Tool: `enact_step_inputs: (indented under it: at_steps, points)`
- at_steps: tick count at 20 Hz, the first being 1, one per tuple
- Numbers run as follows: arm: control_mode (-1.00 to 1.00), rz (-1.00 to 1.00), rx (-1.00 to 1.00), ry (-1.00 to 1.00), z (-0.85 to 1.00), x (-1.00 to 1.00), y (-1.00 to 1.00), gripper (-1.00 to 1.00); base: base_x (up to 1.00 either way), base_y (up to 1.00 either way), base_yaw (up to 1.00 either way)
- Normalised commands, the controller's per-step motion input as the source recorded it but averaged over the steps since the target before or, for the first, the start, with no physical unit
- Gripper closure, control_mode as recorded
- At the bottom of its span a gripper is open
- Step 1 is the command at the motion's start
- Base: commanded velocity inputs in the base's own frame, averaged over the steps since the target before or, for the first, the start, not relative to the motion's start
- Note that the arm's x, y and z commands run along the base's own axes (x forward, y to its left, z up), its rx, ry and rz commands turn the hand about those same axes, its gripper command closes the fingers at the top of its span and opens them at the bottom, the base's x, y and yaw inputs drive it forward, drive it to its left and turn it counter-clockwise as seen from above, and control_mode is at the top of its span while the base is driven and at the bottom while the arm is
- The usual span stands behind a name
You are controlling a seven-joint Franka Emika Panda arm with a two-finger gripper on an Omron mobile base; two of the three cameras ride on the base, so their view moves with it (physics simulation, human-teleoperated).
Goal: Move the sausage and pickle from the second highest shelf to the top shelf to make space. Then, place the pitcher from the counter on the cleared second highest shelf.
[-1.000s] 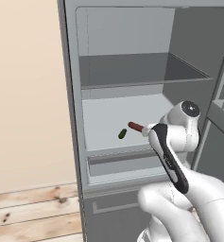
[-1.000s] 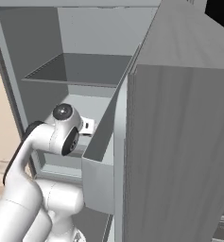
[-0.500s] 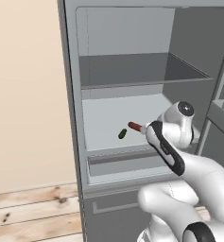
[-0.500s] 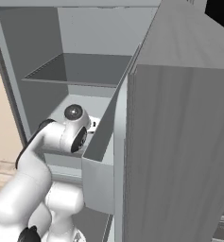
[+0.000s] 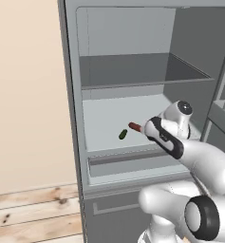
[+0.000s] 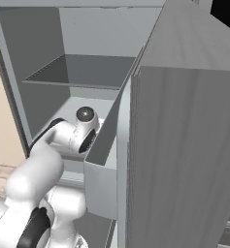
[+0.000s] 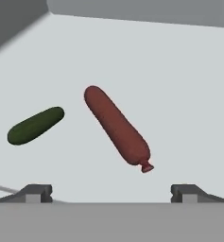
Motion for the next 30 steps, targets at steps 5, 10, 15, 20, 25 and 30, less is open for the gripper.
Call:
enact_step_inputs:
  at_steps: [5, 10, 15, 20, 25, 30]
  points:
    - [-1.0, 0.06, 0.0, 0.01, -0.17, 0.31, 0.0, -1.0, 0.0, 0.0, 0.0]
    - [-1.0, 0.05, 0.0, 0.03, -0.2, 0.3, 0.0, -1.0, 0.0, 0.0, 0.0]
    - [-1.0, 0.03, 0.0, 0.05, -0.16, 0.3, 0.0, -1.0, 0.0, 0.0, 0.0]
    - [-1.0, 0.03, 0.0, 0.05, -0.19, 0.28, 0.0, -1.0, 0.0, 0.0, 0.0]
    - [-1.0, 0.03, 0.0, 0.03, -0.2, 0.21, 0.0, -1.0, 0.0, 0.0, 0.0]
    - [-1.0, 0.04, 0.0, 0.02, -0.21, 0.18, 0.0, -1.0, 0.0, 0.0, 0.0]
